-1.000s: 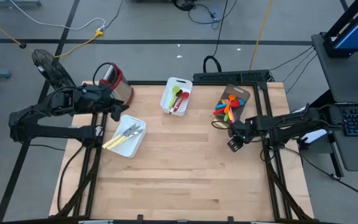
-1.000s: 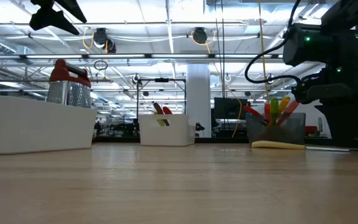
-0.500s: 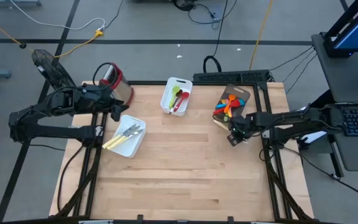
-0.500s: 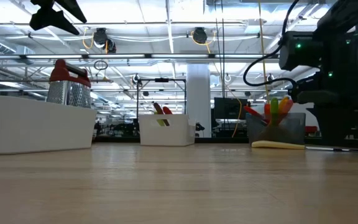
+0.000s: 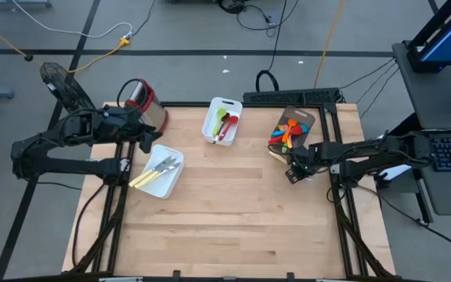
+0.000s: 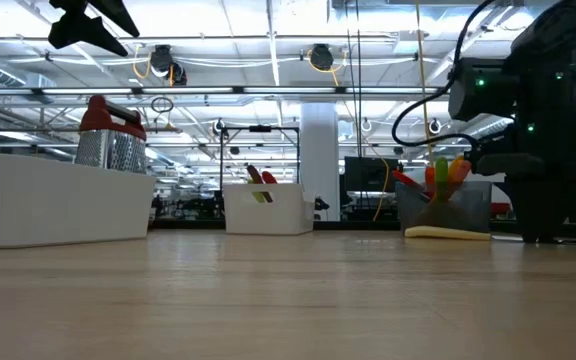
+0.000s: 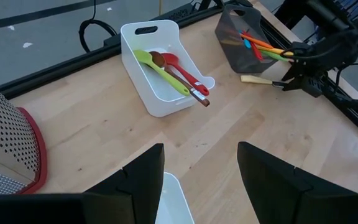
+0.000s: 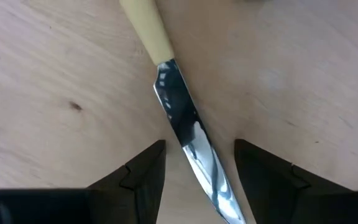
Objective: Pick & Place Kitchen Items
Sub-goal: Put the yellow knife into the bottom white bin
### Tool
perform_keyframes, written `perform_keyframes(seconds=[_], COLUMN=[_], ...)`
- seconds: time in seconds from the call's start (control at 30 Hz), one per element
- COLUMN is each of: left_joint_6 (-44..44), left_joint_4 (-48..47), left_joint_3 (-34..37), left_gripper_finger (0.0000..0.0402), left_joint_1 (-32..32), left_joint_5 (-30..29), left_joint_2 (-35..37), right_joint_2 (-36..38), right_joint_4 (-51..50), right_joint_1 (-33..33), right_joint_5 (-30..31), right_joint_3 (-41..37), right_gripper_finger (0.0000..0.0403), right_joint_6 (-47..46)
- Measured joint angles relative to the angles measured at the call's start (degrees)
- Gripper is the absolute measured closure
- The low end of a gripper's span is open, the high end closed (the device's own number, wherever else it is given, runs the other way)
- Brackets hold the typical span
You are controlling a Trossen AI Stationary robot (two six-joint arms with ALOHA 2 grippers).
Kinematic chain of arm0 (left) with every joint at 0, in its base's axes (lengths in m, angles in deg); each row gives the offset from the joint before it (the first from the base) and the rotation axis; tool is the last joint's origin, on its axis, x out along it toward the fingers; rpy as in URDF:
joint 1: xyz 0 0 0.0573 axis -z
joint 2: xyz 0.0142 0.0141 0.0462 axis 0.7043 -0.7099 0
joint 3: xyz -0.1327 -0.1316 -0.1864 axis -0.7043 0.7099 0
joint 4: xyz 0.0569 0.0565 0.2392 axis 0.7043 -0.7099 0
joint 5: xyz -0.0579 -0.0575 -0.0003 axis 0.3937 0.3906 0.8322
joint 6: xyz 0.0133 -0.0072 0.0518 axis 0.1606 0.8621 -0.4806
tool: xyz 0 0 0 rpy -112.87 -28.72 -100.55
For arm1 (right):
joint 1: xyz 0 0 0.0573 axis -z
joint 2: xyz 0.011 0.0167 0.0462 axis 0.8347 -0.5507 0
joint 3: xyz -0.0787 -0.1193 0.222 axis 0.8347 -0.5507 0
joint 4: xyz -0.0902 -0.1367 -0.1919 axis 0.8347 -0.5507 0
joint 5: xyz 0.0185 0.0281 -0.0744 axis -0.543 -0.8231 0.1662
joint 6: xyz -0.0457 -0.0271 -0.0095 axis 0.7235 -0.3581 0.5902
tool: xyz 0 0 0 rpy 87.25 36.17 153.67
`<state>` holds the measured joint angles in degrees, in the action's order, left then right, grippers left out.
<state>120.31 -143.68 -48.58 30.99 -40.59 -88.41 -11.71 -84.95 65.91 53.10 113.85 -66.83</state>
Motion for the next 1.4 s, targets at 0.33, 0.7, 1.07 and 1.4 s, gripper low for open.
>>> perform_keyframes(seconds=[0.33,0.7,1.07,1.4], left_joint_6=[-0.2,0.2,0.2,1.3], left_joint_4=[0.0,0.1,2.7,2.7], left_joint_3=[0.0,0.0,0.0,0.0], left_gripper_finger=[0.0192,0.0192,0.0192,0.0192], left_joint_1=[0.0,0.0,0.0,0.0], left_joint_5=[0.0,0.0,0.0,0.1], left_joint_2=[0.0,0.0,0.0,0.0], right_joint_2=[0.0,0.0,0.0,-0.1], right_joint_4=[0.1,3.3,7.0,18.9], right_joint_1=[-5.4,-12.4,-17.9,-25.3], right_joint_5=[0.6,1.6,3.0,-1.7], right_joint_3=[-0.9,-1.0,-1.0,-1.0], right_gripper_finger=[0.0218,0.0239,0.0287,0.034], right_joint_6=[4.0,11.9,15.5,18.5])
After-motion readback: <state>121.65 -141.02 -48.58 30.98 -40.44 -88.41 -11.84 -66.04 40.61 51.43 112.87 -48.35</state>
